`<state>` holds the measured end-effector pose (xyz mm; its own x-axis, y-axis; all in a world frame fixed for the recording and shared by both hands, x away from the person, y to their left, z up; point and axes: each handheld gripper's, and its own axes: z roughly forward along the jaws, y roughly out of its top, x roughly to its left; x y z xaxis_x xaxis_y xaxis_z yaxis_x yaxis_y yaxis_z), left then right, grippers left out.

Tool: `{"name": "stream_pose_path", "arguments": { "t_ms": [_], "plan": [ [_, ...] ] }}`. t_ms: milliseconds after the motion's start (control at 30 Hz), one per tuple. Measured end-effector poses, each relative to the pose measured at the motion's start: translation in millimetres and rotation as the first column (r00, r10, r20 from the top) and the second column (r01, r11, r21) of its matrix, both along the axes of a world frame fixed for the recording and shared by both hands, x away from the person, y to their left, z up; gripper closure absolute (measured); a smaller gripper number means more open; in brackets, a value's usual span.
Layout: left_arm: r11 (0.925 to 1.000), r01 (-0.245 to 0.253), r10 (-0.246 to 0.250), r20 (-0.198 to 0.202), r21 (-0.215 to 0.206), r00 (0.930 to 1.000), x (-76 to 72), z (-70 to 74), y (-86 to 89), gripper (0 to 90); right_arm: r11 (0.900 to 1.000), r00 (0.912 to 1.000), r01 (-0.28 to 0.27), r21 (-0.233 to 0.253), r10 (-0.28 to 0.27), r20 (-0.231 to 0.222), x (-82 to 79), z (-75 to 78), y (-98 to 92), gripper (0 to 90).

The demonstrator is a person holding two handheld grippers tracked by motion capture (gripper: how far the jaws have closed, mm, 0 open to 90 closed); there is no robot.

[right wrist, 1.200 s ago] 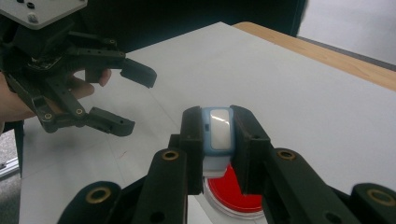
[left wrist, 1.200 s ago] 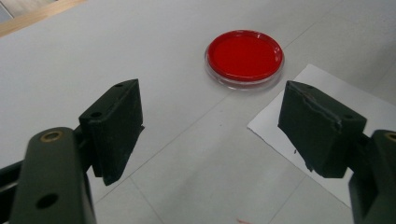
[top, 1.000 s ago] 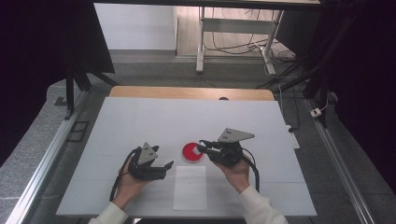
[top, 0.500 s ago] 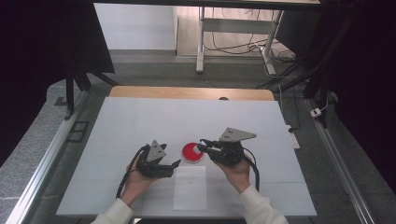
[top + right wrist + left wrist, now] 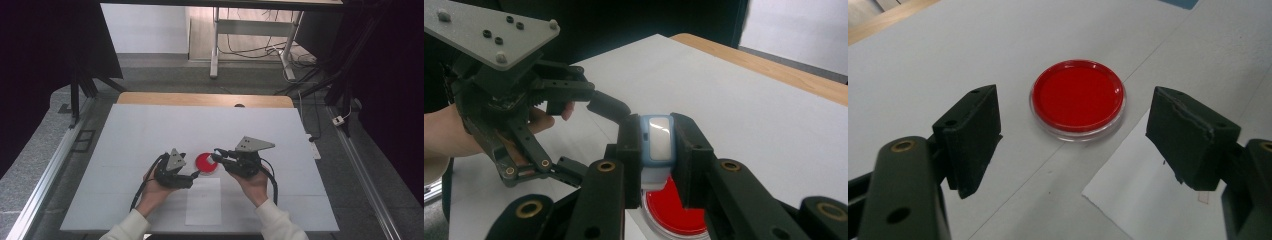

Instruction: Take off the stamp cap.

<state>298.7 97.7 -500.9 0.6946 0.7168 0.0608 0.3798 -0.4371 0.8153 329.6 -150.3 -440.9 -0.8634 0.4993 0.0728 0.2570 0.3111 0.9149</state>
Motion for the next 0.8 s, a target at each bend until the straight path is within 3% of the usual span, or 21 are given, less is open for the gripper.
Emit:
{"name": "stream_pose_path", "arguments": {
  "t_ms": [633,800],
  "plan": [
    [0.9989,0.042,-0.042,0.005,0.021,0.9991,7.4,-0.8,-25.5,21.5,0.999,0.9997,0.022,0.03,-0.022,0.006,-0.2,4.6,-4.5,75.0],
    [0.9982,0.043,-0.045,0.027,0.041,0.9987,7.4,-0.3,-32.6,21.4,0.999,0.9997,0.024,0.034,-0.024,0.006,-1.0,5.7,-4.3,75.0]
  ]
}}
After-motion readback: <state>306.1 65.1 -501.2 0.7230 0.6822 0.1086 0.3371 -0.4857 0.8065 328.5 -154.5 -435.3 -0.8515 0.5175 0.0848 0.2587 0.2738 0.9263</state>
